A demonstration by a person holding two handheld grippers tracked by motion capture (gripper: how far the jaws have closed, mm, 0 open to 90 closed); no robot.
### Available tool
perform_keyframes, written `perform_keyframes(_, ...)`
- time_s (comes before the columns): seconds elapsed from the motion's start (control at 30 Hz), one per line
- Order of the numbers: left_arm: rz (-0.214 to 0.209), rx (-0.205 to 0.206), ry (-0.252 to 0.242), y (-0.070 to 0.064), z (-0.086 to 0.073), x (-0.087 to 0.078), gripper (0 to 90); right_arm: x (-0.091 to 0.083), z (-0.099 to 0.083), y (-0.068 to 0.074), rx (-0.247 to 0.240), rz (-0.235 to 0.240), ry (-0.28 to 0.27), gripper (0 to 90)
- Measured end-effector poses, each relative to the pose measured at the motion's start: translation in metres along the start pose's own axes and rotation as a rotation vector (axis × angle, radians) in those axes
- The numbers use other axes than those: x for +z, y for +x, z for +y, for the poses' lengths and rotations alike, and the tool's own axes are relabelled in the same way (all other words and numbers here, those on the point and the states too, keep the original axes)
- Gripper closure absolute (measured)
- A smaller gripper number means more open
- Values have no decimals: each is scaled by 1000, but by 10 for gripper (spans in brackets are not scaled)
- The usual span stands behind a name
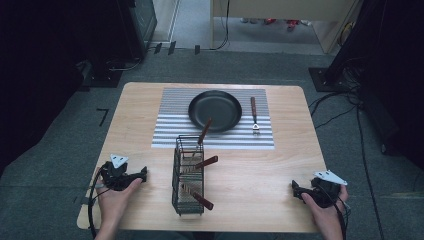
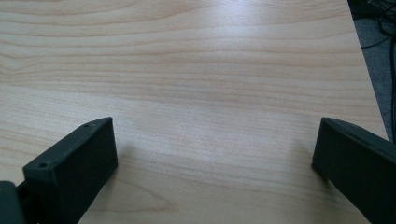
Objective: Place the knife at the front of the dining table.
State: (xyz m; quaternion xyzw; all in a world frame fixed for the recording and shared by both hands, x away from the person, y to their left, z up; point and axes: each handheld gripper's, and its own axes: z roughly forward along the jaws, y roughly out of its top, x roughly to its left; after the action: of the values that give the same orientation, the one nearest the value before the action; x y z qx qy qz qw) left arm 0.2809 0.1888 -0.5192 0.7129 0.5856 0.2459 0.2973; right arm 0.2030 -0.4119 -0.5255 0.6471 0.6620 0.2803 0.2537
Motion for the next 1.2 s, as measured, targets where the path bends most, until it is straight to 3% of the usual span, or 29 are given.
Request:
perform_keyframes(0.2,31,-39,-4,3,1,-2,67,0,0,0,1,-1,0,0)
perform_keyframes(0.3,3,-81,-23,6,6,-9,90,0,0,0,1,-1,0,0)
perform_keyframes(0.43,-15,-89,-52,4,15,-20,90,0,0,0,1,-1,0,0)
perform_keyframes(0.47,-42,-91,-84,0,22,-29,90,0,0,0,1,-1,0,0)
perform_keyframes(0.53,-53,-92,-100,-3,26,-33,90,0,0,0,1,-1,0,0)
perform_keyframes(0.67,-117,-70,-157,-16,46,-51,90,0,0,0,1,-1,0,0)
perform_keyframes(0.83,-157,-51,-203,-27,64,-63,134,0,0,0,2,-1,0,0)
perform_keyframes(0.9,-197,-19,-225,-37,77,-69,137,0,0,0,4,-2,0,0)
perform_keyframes(1.07,-249,28,-247,-54,95,-73,154,0,0,0,2,-2,0,0)
perform_keyframes(1.2,-294,76,-272,-71,109,-75,236,0,0,0,2,-2,-1,0)
